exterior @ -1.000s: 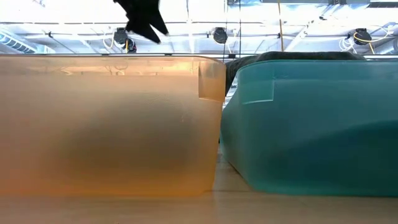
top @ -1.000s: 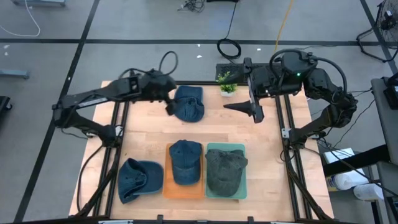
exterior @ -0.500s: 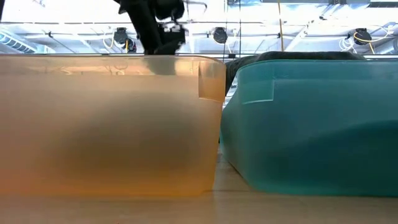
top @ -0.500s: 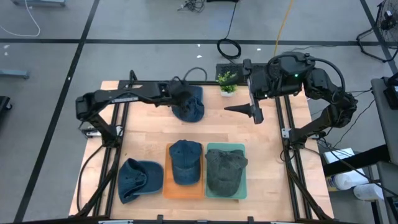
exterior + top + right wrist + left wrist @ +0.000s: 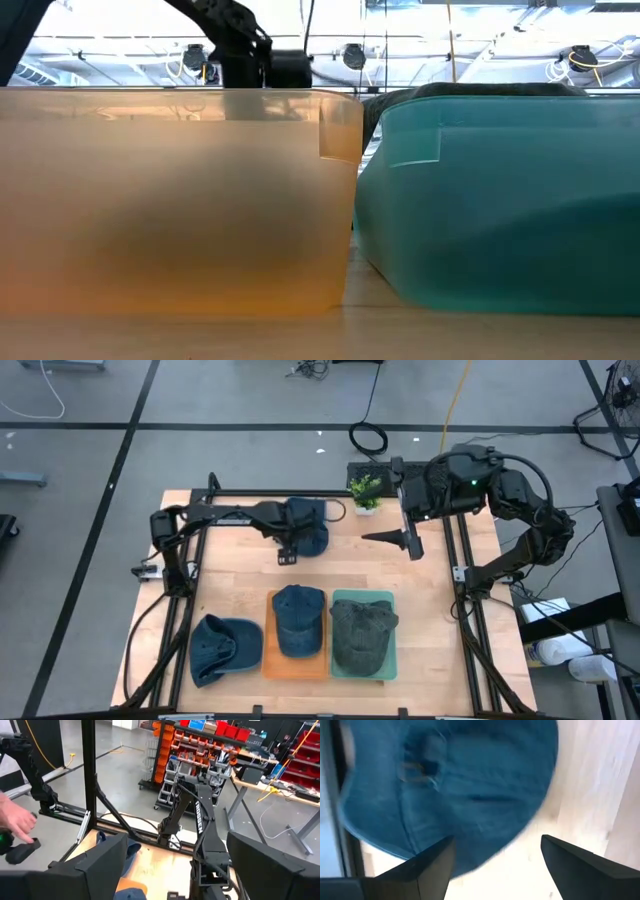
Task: Pick & Place hat
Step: Put the top blue cap into the orange bin
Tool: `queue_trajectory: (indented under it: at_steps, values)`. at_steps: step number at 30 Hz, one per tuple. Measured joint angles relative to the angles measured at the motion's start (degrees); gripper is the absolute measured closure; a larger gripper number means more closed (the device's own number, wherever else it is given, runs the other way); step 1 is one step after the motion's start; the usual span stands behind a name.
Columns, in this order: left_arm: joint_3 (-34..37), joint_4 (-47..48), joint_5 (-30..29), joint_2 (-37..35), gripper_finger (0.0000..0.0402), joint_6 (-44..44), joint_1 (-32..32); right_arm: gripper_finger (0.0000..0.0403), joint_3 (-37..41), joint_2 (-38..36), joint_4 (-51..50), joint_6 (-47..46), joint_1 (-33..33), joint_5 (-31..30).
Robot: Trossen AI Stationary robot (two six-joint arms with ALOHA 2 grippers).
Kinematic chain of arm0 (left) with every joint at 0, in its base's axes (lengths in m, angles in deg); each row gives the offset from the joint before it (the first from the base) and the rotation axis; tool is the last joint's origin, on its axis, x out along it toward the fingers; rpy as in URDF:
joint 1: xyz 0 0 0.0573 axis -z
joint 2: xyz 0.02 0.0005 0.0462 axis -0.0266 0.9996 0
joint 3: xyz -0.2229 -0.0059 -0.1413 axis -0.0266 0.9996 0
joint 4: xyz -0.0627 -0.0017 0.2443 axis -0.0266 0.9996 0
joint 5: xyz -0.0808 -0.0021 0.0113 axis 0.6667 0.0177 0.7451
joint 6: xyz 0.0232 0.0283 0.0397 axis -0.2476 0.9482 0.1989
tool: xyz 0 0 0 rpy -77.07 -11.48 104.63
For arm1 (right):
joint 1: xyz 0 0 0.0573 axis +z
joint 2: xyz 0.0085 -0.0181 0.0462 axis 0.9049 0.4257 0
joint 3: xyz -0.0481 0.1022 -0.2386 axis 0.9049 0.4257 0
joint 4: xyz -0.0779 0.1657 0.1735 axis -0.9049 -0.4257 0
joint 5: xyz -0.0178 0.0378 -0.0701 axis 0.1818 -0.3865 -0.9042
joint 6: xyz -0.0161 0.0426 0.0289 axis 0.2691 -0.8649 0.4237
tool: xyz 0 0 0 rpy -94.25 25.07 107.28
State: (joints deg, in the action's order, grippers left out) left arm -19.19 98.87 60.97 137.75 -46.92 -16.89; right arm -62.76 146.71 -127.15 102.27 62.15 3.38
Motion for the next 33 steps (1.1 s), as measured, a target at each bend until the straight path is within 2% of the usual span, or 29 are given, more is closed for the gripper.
queue_trajectory:
  at_steps: [5,14,20,26,29,33]
  values:
    - [0.0,4.4,-0.6,2.9,0.0099,6.5,-0.4,0.0072,0.0,0.0,-2.0,0.0,0.0,0.0]
    - [0.0,1.0,-1.6,6.1,0.0107,9.6,-1.6,0.0069,0.0,0.0,-2.4,0.6,0.0,0.0]
    - [0.0,-1.1,2.6,9.2,0.0108,11.4,-1.6,0.0069,0.0,0.0,-2.4,1.5,0.0,0.0]
    - [-0.3,-2.4,3.4,11.6,0.011,12.0,-2.3,0.0069,0.0,0.0,-2.4,1.5,0.0,0.0]
    - [-0.3,-1.6,7.9,12.1,0.014,13.0,-3.3,0.0069,0.0,0.0,-2.4,1.5,0.0,0.0]
    - [-0.2,-1.3,10.0,12.1,0.0246,12.9,-3.9,0.0069,0.0,0.0,-2.4,1.7,0.0,0.0]
